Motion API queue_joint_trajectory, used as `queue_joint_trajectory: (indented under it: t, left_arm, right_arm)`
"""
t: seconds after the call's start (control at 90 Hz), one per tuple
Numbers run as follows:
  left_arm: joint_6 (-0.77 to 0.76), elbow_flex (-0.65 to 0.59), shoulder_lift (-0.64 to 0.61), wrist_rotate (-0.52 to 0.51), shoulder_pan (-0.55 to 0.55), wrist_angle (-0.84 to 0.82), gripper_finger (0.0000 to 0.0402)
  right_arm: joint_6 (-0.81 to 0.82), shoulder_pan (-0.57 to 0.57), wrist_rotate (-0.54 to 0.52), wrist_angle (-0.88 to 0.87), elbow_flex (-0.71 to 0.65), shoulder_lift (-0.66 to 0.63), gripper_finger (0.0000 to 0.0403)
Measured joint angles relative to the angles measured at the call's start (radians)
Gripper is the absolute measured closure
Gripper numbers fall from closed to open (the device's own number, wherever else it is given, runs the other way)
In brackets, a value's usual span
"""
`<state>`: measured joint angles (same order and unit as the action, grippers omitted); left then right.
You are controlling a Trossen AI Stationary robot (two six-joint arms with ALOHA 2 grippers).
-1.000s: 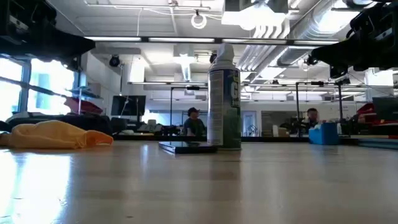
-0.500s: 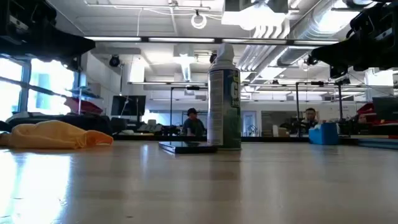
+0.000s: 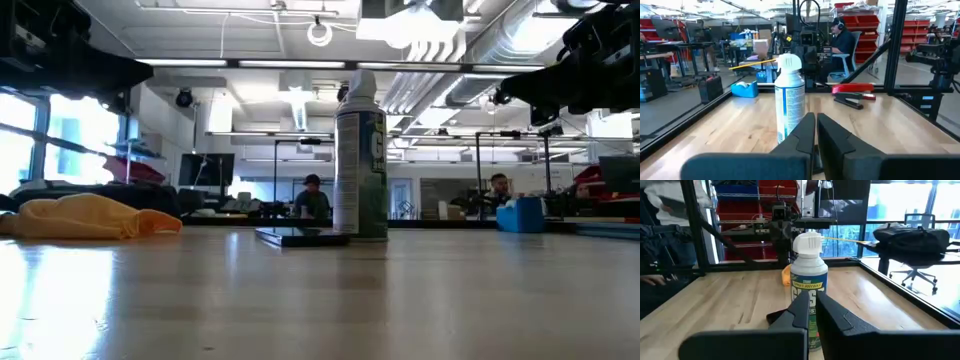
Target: Apply microfiber cloth
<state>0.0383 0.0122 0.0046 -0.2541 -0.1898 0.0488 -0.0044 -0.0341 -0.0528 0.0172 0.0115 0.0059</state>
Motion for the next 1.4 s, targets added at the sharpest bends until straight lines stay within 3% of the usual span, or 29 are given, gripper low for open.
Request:
queue_joint_trajectory:
  t: [1.178, 1.4]
  left_arm:
    - [-0.002, 0.000, 0.000, -0.002, 0.000, 0.009, 0.0401]
    - [-0.163, 0.000, 0.000, -0.018, 0.000, 0.084, 0.0401]
  right_arm:
    - [-0.001, 0.000, 0.000, 0.000, 0.000, 0.000, 0.0402]
    - [-0.004, 0.000, 0.000, 0.001, 0.000, 0.000, 0.0402]
